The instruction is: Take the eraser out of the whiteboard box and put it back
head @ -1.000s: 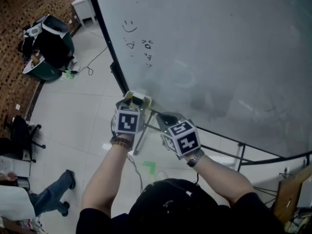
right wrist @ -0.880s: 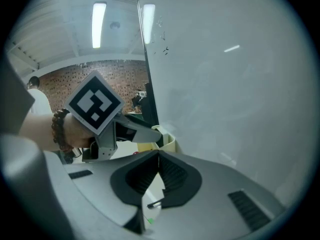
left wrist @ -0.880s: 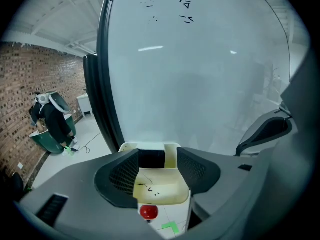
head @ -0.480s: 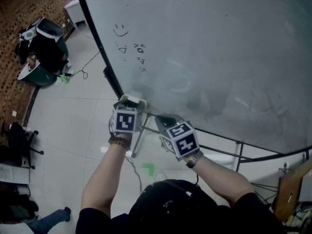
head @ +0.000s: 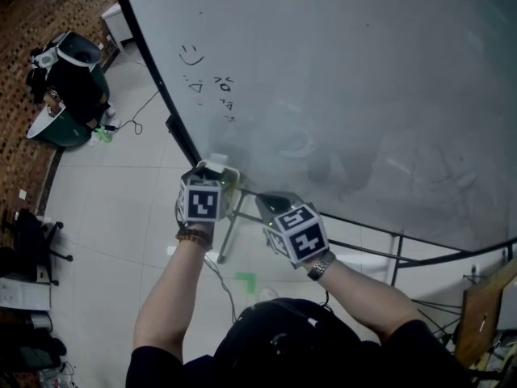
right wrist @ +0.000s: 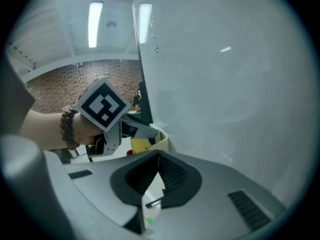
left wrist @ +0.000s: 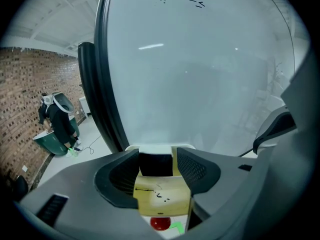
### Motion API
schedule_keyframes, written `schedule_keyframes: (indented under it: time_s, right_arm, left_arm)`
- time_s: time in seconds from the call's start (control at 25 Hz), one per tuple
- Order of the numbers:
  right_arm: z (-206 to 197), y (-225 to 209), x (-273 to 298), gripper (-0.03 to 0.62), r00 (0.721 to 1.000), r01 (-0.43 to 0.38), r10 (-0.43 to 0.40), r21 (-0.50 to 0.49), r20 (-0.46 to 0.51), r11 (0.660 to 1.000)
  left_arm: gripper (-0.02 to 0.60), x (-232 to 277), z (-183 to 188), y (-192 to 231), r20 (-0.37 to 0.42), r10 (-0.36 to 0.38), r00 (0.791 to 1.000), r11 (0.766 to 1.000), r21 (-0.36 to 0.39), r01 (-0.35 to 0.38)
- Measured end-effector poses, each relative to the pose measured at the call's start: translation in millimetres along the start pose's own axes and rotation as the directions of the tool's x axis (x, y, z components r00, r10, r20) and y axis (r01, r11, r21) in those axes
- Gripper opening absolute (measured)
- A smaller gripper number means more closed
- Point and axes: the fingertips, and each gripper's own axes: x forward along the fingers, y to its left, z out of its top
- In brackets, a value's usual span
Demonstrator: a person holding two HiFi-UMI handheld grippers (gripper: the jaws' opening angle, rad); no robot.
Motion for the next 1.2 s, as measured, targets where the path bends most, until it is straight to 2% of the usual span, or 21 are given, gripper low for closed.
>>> schedule_keyframes:
  time_s: [0.56,1.2]
  right_arm:
    - [-1,0,5,0.026,1.0,0.0,0.0,0.004,-0.009,1.0]
    - [5,16,-1,0.026,1.0,-0.001,0.001,-0.01,0.015,1.0]
  left_arm:
    - [0.235,9,-7,0,-0.012,-0.03,0.999,0.999,-0.024,0.03]
    - [0.231,-19,17,4,0.073,-0.012,0.997,1.0,-0.014,0.014]
